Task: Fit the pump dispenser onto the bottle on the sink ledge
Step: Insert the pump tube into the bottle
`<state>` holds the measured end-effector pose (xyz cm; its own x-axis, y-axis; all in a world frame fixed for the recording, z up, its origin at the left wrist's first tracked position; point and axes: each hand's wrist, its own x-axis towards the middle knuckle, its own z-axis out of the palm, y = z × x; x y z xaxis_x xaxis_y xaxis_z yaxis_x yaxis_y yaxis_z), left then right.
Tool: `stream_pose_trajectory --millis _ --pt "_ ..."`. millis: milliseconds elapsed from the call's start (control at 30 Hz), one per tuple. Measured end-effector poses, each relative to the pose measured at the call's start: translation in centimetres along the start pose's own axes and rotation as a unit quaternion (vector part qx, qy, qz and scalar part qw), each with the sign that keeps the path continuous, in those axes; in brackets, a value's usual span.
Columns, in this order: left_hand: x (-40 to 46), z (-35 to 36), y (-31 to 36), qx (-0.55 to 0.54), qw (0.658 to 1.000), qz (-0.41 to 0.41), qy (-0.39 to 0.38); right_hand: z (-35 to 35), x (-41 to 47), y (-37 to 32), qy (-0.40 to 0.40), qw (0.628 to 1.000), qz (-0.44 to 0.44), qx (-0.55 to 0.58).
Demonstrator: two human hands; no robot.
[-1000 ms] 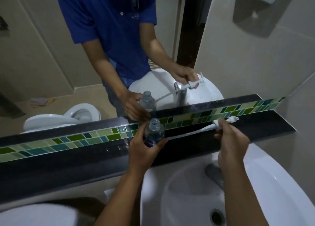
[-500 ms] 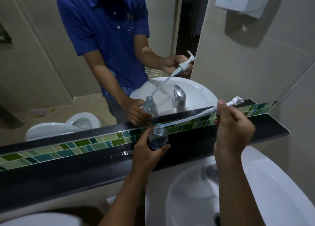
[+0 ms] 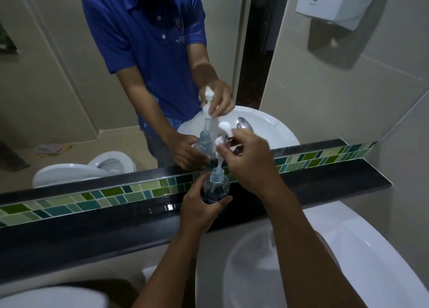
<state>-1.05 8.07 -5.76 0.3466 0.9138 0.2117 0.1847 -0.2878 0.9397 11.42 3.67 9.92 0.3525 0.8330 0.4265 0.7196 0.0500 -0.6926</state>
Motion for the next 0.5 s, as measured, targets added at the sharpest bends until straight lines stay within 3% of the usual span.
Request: stream_pose_trajectory --millis 133,300,500 --pt "0.0 -0.2 0.2 -0.005 1.0 0.014 0.0 2.7 -1.1 1.6 -0.075 0.996 0.038 0.021" --pt "-0.1 -0.2 0.6 -0.003 1.0 0.021 -0.004 4.0 -2.4 3.0 -0.04 0.991 0.118 0.052" --pt "0.0 -0.2 -0.3 -0.001 1.0 0.009 -0.011 4.2 -3.6 3.4 -0.074 0.981 0.128 0.124"
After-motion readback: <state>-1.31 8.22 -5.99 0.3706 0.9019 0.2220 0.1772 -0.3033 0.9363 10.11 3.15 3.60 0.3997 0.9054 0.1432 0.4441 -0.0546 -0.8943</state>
